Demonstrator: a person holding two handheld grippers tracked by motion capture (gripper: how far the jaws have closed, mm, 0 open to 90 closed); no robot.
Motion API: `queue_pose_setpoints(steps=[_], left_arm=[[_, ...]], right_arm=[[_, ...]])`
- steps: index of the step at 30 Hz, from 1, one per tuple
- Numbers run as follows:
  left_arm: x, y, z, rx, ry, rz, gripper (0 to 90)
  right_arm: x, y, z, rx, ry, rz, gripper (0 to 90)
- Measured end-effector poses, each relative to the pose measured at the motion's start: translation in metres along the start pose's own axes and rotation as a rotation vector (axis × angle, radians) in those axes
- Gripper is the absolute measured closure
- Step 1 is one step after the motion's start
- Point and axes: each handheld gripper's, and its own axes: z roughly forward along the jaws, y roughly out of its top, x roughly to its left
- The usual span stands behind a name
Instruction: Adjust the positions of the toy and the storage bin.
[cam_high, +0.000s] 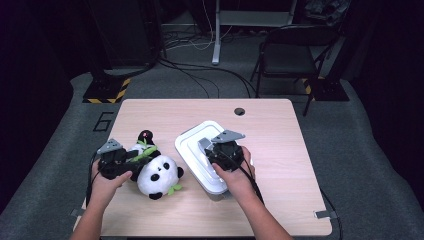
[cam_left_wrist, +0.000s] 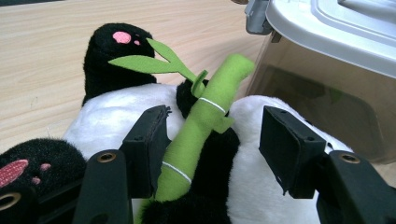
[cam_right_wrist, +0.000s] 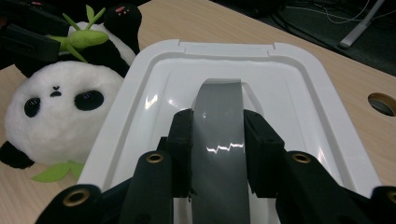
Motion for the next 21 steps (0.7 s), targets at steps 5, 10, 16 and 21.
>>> queue_pose_setpoints(steps=[5, 10, 16, 21], left_arm=[[0.000, 0.000, 0.000, 0.001, -0.001, 0.001, 41.5], [0.000, 0.000, 0.000, 0.001, -0.001, 0.000, 41.5], [0.000, 0.000, 0.001, 0.004, 0.001, 0.001, 41.5], [0.001, -0.002, 0.002, -0.002, 0.005, -0.003, 41.5]], right_arm=[[-0.002, 0.005, -0.006, -0.017, -0.001, 0.002, 66.7], [-0.007, 0.008, -0.014, -0.031, -0.002, 0.008, 66.7], [-0.012, 0.010, -0.023, -0.043, -0.013, 0.006, 66.8], [-0.017, 0.008, -0.029, -0.036, -0.021, 0.016, 66.7]])
